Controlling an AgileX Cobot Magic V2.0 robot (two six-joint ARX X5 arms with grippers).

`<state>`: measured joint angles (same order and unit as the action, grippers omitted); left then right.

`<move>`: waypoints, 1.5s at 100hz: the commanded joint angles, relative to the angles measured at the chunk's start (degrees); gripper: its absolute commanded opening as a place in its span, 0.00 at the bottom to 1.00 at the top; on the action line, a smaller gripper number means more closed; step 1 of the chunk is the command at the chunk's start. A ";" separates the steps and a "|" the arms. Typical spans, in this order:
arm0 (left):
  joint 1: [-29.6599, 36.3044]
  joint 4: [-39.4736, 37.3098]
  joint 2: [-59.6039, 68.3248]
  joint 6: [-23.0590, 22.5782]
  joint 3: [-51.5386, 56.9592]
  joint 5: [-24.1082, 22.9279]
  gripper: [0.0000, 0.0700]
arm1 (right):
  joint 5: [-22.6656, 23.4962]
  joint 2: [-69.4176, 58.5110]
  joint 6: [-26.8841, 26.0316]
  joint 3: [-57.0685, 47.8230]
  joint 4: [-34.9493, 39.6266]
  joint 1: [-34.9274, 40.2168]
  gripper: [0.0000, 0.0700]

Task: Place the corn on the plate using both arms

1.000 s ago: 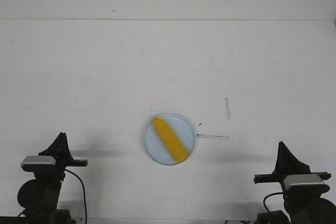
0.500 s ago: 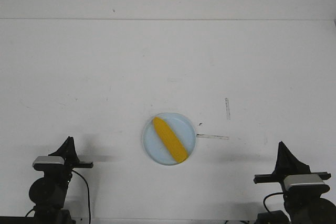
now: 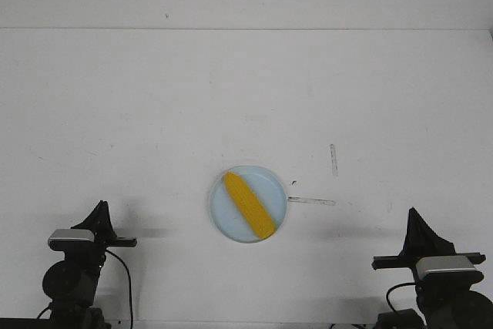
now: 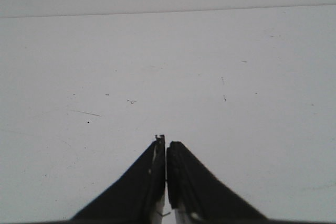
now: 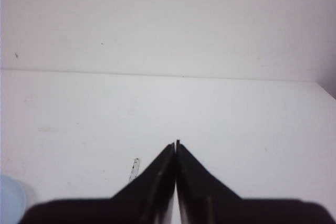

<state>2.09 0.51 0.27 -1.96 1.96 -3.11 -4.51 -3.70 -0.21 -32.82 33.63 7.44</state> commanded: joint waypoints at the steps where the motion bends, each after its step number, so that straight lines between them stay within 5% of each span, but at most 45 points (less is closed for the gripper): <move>1: -0.11 -0.61 -0.09 0.04 -1.18 -0.07 0.00 | 0.00 0.28 0.26 -0.61 -0.61 0.07 0.00; 23: -0.11 -0.61 -0.09 0.04 -1.18 -0.07 0.00 | 0.09 0.28 1.73 0.24 -2.62 -1.42 0.00; 83: -0.11 -0.61 -0.09 0.04 -1.18 -0.07 0.00 | 7.65 3.63 -0.02 32.11 -30.42 -11.02 0.00; 150: -0.11 -0.61 -0.09 0.04 -1.18 -0.07 0.00 | 7.54 3.63 0.02 32.09 -31.08 -10.99 0.00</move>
<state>2.11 0.51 0.27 -1.96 1.96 -3.11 3.03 -0.14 0.56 -0.80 3.31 -3.46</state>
